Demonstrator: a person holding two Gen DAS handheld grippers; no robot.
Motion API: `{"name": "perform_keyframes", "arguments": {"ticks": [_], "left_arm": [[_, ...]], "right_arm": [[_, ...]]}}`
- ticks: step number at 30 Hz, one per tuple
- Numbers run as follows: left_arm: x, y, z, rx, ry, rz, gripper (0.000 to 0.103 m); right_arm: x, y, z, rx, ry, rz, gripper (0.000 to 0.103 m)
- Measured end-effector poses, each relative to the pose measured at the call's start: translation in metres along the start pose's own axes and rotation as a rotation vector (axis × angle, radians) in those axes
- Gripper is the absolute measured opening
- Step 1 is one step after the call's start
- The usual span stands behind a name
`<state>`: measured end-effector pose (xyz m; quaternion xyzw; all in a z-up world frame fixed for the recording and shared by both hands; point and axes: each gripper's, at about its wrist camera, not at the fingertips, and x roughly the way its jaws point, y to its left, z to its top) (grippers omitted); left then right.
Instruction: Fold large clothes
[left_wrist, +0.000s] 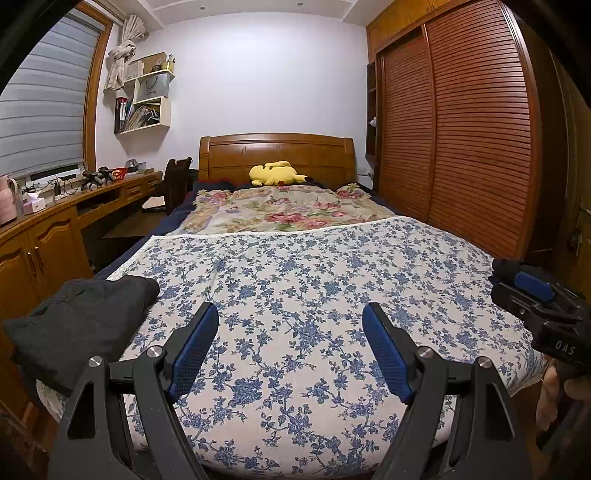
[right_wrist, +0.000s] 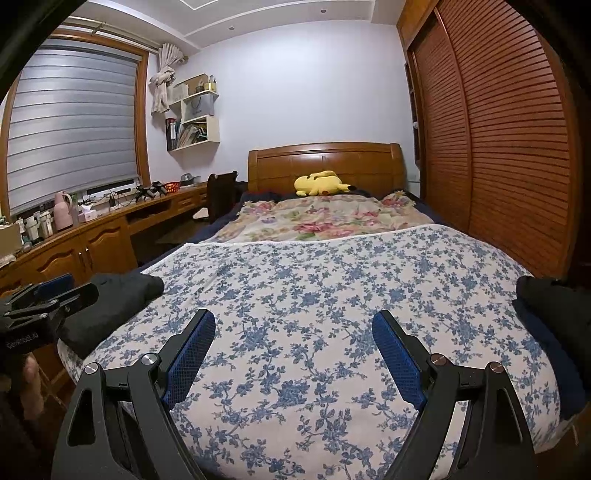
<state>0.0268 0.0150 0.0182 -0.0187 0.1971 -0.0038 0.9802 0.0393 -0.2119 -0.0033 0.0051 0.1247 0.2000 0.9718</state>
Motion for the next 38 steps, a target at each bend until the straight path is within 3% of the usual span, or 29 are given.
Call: {"name": "perform_keyframes", "arguments": {"ticks": [38], "left_arm": [[-0.0025,0.0027,0.0000,0.001,-0.002,-0.001,0.081]], "right_arm": [[0.0009,-0.0045,-0.0008,0.000,-0.001,0.009,0.088]]}}
